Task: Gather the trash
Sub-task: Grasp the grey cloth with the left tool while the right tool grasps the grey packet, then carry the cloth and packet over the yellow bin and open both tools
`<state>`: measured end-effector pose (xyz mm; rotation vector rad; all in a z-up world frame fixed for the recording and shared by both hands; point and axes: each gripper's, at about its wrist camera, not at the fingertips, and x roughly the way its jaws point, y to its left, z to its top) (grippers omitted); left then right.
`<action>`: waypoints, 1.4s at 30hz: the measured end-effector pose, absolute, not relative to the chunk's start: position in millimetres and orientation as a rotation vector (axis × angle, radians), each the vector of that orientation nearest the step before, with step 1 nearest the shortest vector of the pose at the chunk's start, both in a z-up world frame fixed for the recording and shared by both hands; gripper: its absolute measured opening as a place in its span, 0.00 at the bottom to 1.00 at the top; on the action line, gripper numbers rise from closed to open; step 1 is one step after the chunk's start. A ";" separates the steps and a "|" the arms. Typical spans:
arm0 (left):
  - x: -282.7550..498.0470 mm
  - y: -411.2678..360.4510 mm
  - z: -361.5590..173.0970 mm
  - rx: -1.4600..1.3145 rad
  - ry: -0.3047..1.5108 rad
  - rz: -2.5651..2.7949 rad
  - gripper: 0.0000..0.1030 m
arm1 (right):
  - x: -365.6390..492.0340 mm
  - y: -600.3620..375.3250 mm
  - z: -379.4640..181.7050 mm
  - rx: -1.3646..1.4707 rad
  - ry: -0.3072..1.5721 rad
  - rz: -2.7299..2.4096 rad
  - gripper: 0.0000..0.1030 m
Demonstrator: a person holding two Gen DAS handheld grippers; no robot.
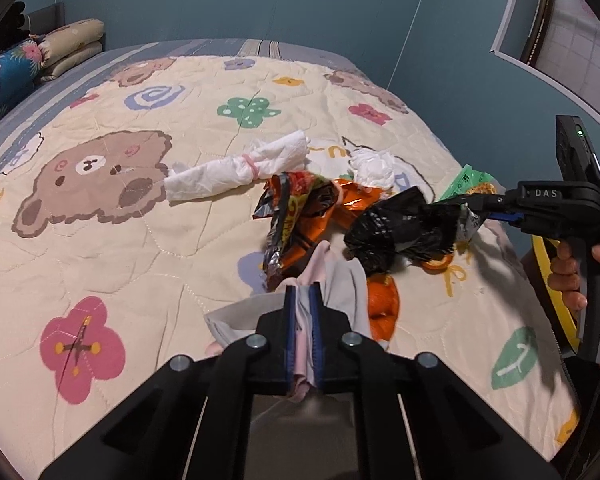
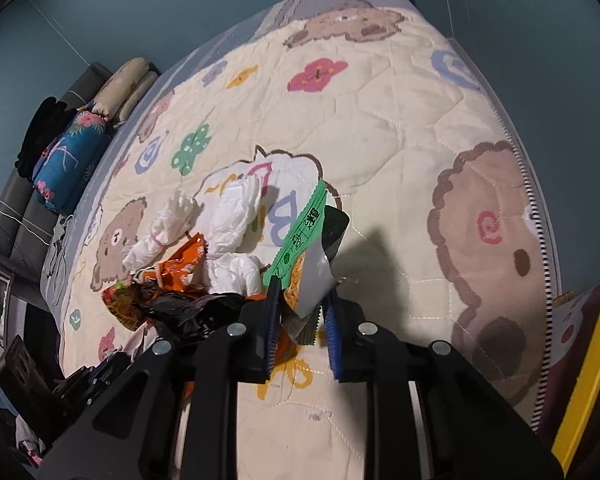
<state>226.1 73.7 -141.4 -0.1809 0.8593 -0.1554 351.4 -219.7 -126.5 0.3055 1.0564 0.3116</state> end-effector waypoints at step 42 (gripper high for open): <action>146.5 27.5 33.5 -0.215 0.515 -0.292 0.06 | 182.1 -325.9 3.2 0.318 0.766 0.442 0.19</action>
